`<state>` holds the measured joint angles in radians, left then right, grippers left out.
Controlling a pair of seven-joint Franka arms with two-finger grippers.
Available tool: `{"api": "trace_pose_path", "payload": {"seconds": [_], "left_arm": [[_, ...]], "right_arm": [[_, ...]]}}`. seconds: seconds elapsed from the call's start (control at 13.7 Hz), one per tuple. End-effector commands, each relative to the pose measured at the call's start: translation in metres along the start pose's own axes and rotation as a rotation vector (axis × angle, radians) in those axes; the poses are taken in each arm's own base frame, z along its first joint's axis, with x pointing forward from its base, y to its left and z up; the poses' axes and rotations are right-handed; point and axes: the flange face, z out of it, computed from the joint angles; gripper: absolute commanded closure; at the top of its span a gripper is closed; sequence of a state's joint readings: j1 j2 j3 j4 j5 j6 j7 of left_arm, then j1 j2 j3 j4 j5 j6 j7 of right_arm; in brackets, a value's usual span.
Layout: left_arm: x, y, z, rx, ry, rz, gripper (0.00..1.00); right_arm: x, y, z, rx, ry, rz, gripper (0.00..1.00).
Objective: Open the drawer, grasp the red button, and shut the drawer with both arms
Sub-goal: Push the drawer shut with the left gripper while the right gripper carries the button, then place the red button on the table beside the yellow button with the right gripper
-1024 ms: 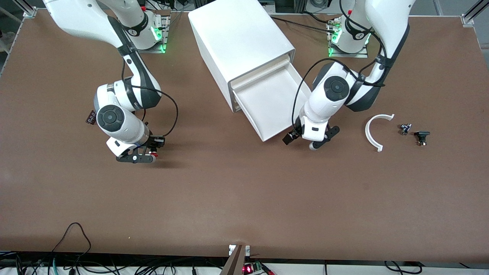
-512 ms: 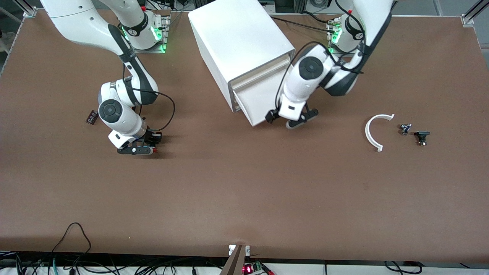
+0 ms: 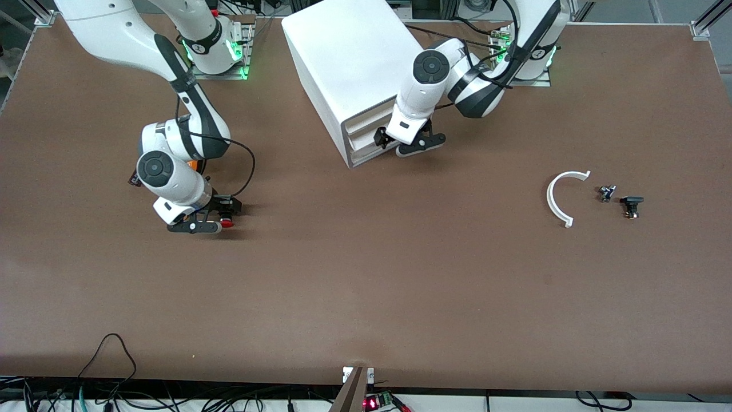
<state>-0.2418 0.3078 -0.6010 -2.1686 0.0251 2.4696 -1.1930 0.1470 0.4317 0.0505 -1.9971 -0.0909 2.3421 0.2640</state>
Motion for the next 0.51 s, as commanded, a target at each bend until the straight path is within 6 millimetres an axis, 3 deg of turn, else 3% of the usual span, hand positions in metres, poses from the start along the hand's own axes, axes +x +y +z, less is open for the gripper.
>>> {"api": "trace_pose_path", "payload": {"seconds": [0.0,0.15,0.29,0.44], "left_arm": [[-0.031,0.005,-0.005,0.002,0.004,0.050,0.00],[-0.033,0.006,-0.004,0.003,0.000,0.053,0.00],[-0.021,0.002,-0.005,0.001,0.009,0.044,0.00],[0.049,-0.019,-0.025,-0.030,0.051,-0.074,0.00]], "right_arm": [[0.024,0.004,-0.090,-0.003,-0.035,0.012,0.00],[0.036,0.003,-0.140,0.003,-0.039,0.023,0.00],[0.036,0.002,-0.189,0.055,-0.016,0.070,0.00],[0.032,0.008,-0.234,0.050,-0.004,0.084,0.00]]}}
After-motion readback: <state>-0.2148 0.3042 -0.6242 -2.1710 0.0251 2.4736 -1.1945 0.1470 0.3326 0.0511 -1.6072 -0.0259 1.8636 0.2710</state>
